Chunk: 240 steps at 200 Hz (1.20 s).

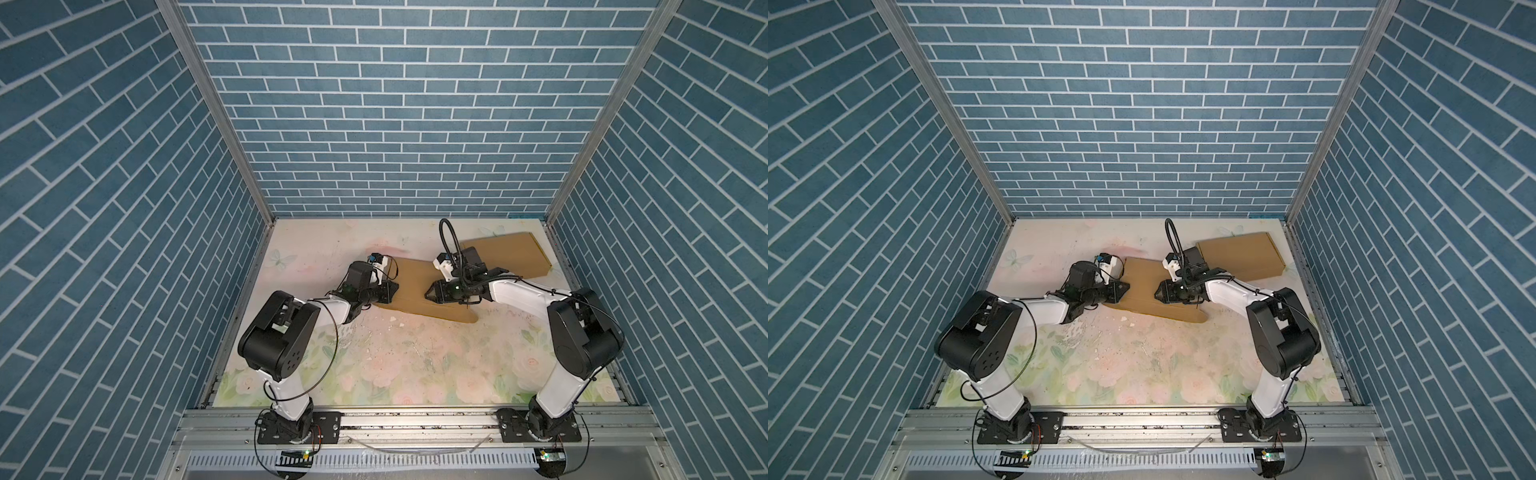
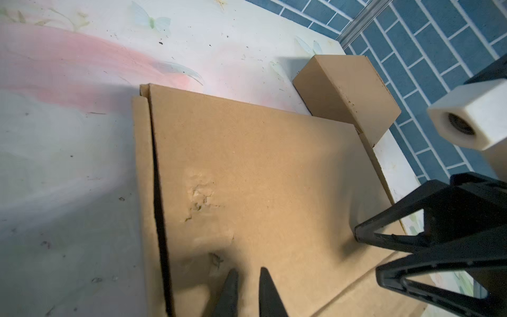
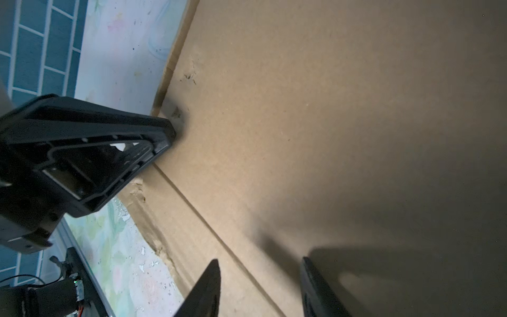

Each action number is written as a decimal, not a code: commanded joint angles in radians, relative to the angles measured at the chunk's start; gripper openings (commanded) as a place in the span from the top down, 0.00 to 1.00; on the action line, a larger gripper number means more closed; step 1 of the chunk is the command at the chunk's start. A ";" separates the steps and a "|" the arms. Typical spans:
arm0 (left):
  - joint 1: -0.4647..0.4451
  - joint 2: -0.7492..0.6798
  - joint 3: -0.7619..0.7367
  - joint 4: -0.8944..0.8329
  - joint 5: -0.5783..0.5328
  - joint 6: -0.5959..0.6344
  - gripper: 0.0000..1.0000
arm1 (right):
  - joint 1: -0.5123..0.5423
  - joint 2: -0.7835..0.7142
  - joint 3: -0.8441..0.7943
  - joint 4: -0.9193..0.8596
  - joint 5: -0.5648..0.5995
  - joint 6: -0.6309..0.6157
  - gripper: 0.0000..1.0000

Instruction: Fold the paper box

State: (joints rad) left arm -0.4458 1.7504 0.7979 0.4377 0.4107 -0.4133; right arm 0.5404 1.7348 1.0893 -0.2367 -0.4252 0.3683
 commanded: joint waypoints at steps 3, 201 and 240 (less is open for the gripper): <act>-0.005 -0.025 0.038 -0.099 -0.026 0.042 0.79 | -0.005 -0.100 0.029 -0.134 0.146 0.001 0.49; 0.137 0.078 0.381 -0.475 0.133 0.095 0.38 | -0.372 -0.168 -0.274 0.168 -0.151 0.310 0.31; 0.136 0.157 0.380 -0.448 0.133 0.069 0.41 | -0.364 -0.070 -0.275 0.214 -0.144 0.325 0.48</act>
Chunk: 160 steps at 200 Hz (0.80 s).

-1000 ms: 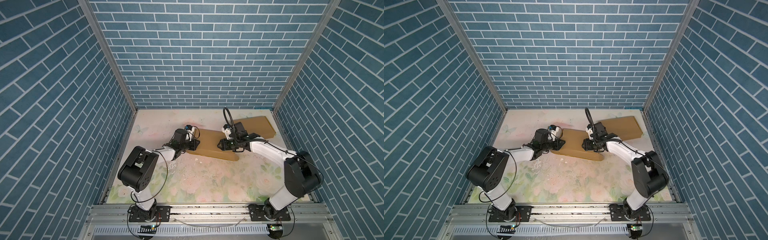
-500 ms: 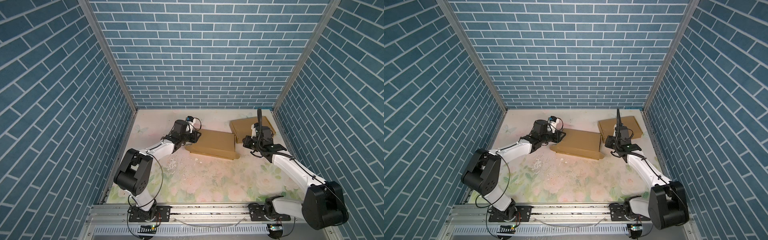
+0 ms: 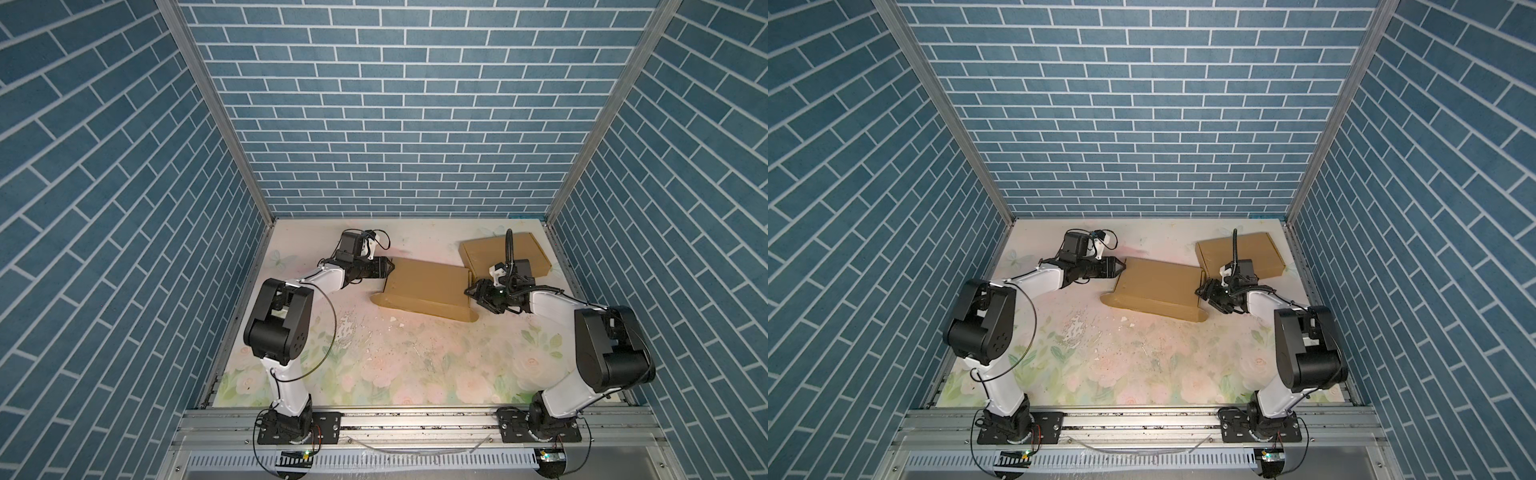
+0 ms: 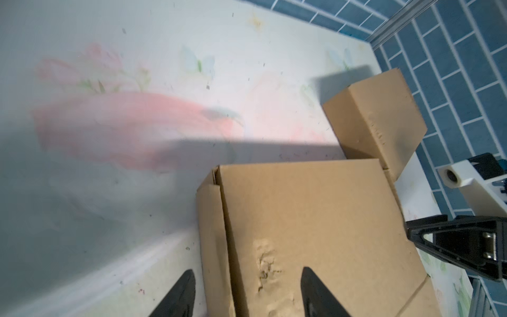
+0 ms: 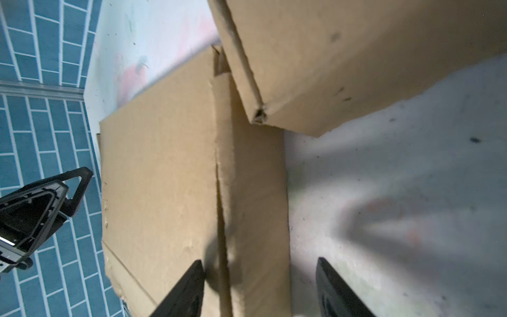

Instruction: Fold the paper box

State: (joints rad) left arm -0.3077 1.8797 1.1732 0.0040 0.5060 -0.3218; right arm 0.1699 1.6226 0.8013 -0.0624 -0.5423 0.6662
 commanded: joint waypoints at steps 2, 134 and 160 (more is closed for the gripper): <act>-0.002 0.032 0.004 -0.012 0.039 -0.025 0.41 | 0.008 0.047 0.014 0.040 -0.029 0.026 0.50; 0.070 0.157 0.012 -0.149 0.101 0.010 0.78 | -0.062 0.075 -0.142 0.338 -0.270 0.209 0.12; 0.108 0.191 0.038 -0.212 0.161 0.037 0.80 | -0.061 0.079 -0.154 0.362 -0.275 0.237 0.10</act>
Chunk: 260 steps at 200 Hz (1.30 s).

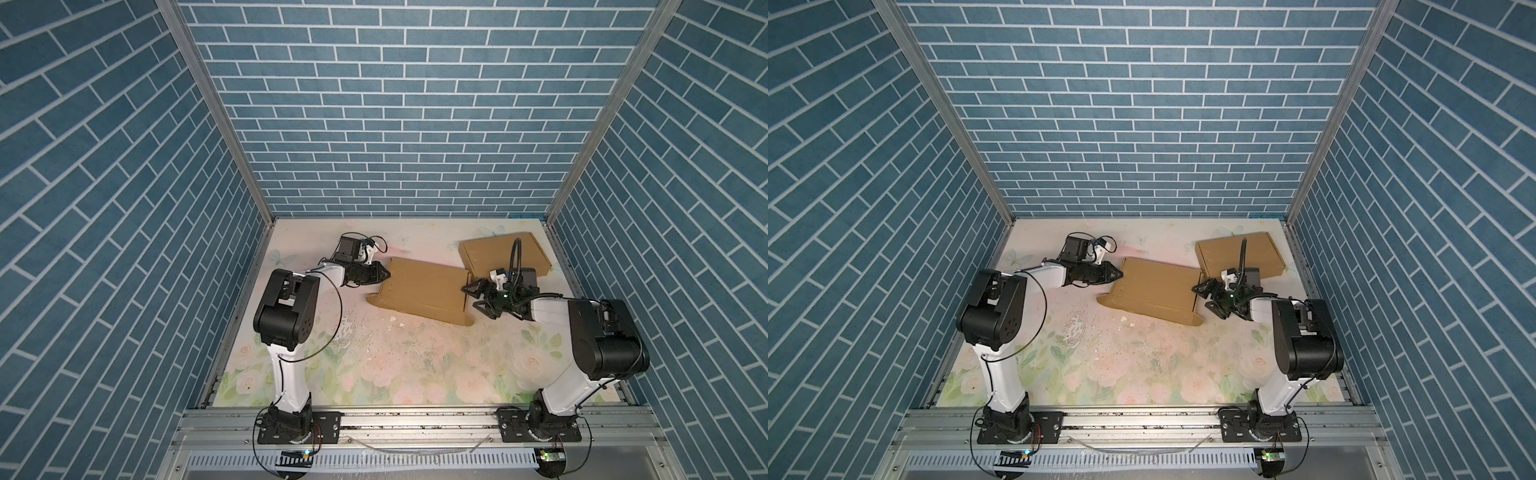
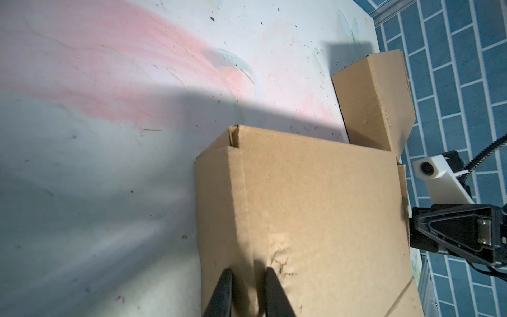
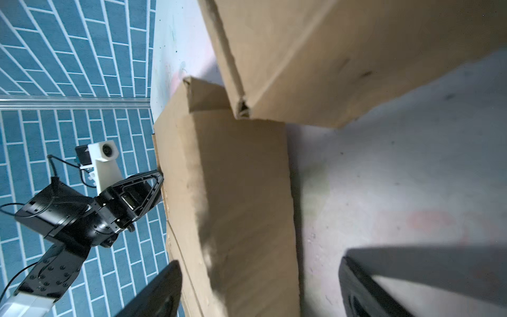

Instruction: Fold the paper box

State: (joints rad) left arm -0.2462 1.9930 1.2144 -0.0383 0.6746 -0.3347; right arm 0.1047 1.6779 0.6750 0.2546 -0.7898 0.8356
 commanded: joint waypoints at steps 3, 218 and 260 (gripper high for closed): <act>0.051 0.082 -0.002 -0.175 -0.001 0.052 0.80 | 0.005 0.025 -0.027 0.045 -0.027 0.068 0.10; 0.137 -0.385 -0.045 -0.158 -0.215 0.133 0.11 | 0.174 0.069 -0.033 0.534 0.056 0.661 0.51; 0.179 -0.706 -0.215 0.044 -0.367 0.234 0.00 | 0.174 0.019 -0.030 0.519 0.019 0.803 0.58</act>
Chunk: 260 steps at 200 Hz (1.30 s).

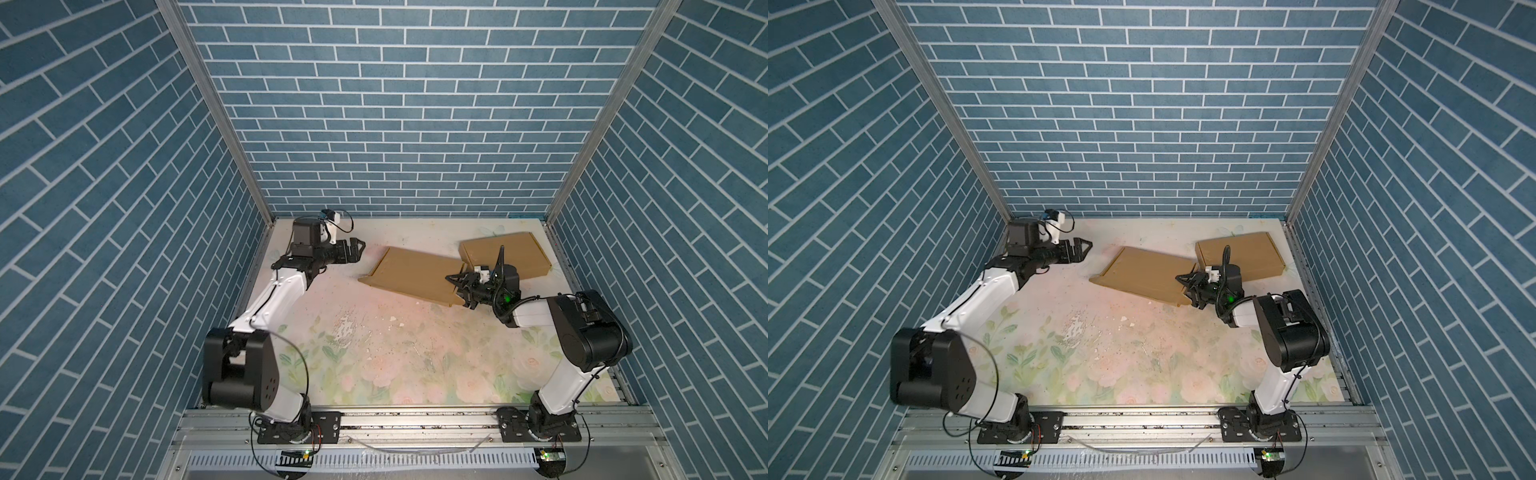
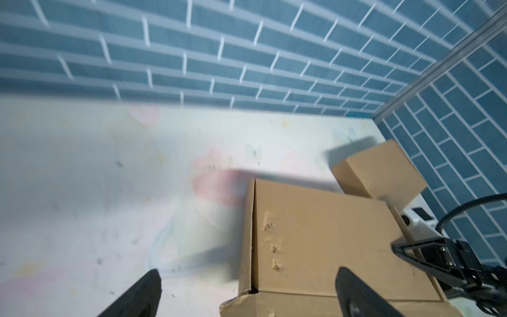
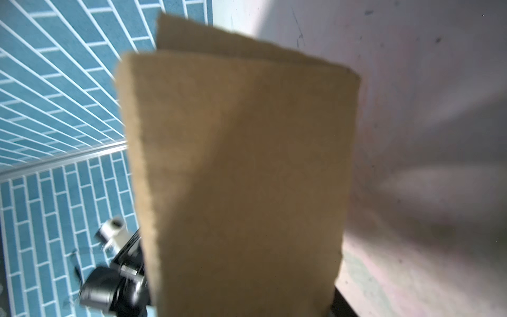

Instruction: Fold the paper box

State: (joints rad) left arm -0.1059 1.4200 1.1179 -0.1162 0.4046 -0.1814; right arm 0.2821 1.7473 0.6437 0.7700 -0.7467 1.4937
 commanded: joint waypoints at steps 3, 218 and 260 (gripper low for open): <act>0.055 -0.148 -0.139 0.152 -0.089 0.047 0.00 | -0.002 -0.054 0.003 0.000 -0.030 0.152 0.58; -0.640 -0.070 -0.029 -0.346 -0.382 0.937 0.18 | -0.002 -0.166 0.139 -0.435 -0.303 0.185 0.60; -0.659 -0.065 -0.079 -0.286 -0.423 0.951 0.19 | -0.004 -0.161 0.149 -0.445 -0.337 0.198 0.60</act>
State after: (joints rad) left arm -0.7460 1.3586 1.0786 -0.4423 0.0216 0.7433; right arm 0.2821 1.6115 0.7483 0.3416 -1.0279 1.6958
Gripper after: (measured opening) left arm 0.805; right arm 0.498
